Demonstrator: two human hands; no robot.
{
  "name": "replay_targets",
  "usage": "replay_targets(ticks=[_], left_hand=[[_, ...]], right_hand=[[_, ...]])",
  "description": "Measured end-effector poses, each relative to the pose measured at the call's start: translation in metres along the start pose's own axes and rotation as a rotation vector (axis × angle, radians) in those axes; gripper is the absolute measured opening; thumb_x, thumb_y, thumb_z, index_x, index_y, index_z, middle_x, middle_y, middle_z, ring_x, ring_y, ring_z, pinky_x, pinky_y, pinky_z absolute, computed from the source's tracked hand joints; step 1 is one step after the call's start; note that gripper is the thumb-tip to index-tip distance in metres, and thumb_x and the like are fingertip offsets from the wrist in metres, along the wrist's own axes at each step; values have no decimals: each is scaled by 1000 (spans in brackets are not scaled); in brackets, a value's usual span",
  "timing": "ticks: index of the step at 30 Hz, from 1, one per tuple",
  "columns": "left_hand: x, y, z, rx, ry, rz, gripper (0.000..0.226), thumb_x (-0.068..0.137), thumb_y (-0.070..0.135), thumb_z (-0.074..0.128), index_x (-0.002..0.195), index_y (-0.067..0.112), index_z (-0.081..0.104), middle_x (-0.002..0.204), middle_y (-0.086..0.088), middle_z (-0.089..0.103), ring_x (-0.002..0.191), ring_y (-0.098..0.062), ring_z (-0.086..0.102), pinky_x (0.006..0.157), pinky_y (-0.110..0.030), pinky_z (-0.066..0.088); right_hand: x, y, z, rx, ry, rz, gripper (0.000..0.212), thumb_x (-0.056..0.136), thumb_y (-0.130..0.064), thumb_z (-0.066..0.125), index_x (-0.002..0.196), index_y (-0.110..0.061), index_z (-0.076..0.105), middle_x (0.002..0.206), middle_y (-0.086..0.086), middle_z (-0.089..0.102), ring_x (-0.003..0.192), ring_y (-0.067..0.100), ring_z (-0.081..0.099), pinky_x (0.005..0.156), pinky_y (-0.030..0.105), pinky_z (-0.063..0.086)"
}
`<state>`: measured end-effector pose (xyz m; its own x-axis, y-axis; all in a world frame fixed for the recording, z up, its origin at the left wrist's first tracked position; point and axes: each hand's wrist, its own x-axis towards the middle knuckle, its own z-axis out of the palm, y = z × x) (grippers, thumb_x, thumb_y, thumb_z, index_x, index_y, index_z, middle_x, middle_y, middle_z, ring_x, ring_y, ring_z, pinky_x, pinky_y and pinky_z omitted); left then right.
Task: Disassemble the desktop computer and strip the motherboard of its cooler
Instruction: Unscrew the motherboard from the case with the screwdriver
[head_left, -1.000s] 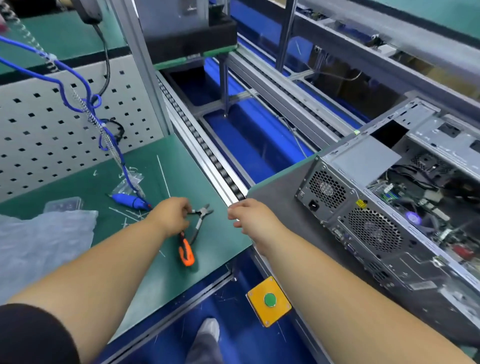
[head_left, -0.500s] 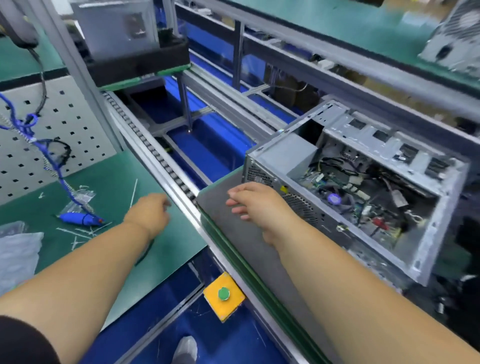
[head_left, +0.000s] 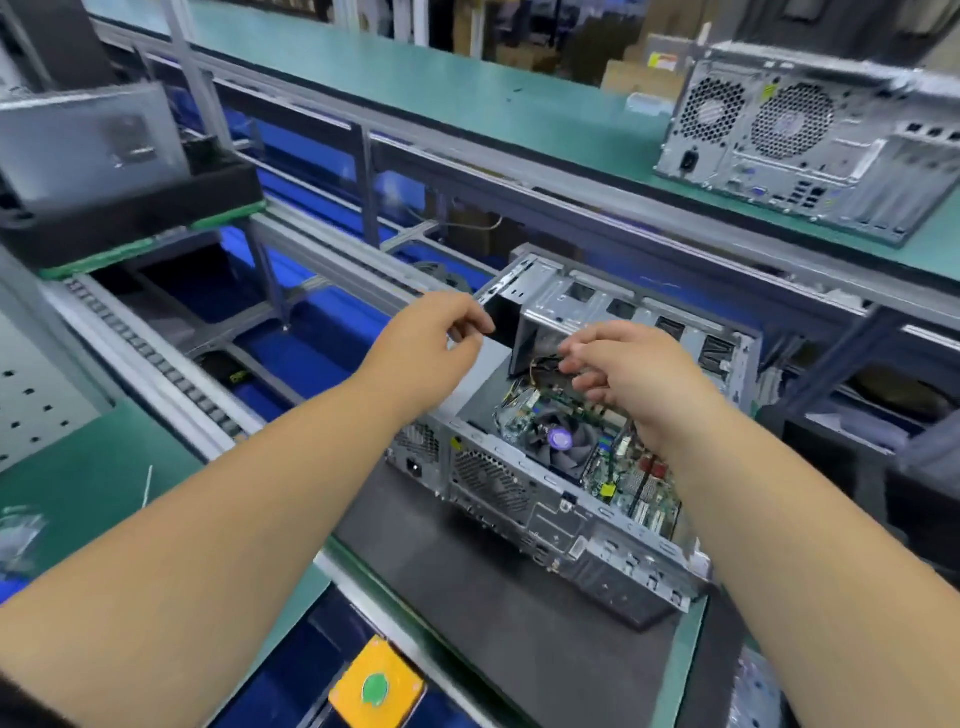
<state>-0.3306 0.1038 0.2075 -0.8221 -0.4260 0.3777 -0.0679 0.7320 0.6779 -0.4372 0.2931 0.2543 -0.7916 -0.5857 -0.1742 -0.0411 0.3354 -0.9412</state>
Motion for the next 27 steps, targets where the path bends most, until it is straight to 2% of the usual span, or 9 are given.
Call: replay_targets(ticks=[4,6,8,11,14,17,20,23,27], left_hand=[[32,-6,14,4,-181,74,17,90,13,59,96,26,67,93,14,60,88,2,53,77,-4,37],[48,-9,19,13,-263,118,16,89,12,60,97,22,69,96,9,62,88,-4,56,82,-19,45],[64,-14,22,53,-326,182,17,87,10,61,99,19,70,97,5,63,90,-9,56,85,-28,46],[86,-24,27,132,-424,227,20,88,12,59,103,20,69,103,1,64,100,-15,55,90,-32,43],[103,-30,35,144,-494,216,20,89,15,59,103,25,68,104,3,63,102,-17,56,91,-32,44],[115,-30,43,129,-541,199,18,89,18,60,102,28,69,91,14,56,98,-14,57,89,-31,46],[124,-30,51,165,-593,190,18,89,20,59,102,28,68,93,12,57,99,-13,56,86,-28,45],[125,-35,60,226,-621,155,18,90,21,56,102,28,68,100,9,61,98,-15,57,81,-28,45],[120,-44,66,275,-598,110,21,90,22,52,99,32,68,108,8,64,100,-16,59,83,-35,50]], right_hand=[[36,12,5,-214,25,62,14,92,-13,59,85,-14,71,76,0,69,58,8,58,49,15,44],[54,18,14,-403,-3,71,11,91,-17,63,83,-18,71,73,-3,68,58,6,58,44,13,41],[73,21,23,-626,-37,57,13,88,-19,66,78,-26,70,70,-9,66,62,8,59,52,18,45],[95,25,29,-845,-57,61,20,85,-19,65,71,-33,64,72,-16,62,73,11,60,67,25,47],[104,27,22,-886,-54,95,18,85,-17,64,75,-33,66,79,-13,67,71,11,61,62,26,46],[104,32,4,-815,-23,120,19,86,-17,65,75,-33,66,80,-9,70,77,15,66,71,29,53],[102,40,-5,-798,-33,124,17,86,-18,66,76,-32,67,72,-15,65,71,10,62,56,18,43],[105,50,9,-844,-148,88,7,87,-24,66,86,-30,69,77,-16,62,76,9,60,61,21,40],[107,51,27,-999,-320,-43,9,89,-27,63,95,-29,69,91,-11,59,85,11,58,73,27,46]])
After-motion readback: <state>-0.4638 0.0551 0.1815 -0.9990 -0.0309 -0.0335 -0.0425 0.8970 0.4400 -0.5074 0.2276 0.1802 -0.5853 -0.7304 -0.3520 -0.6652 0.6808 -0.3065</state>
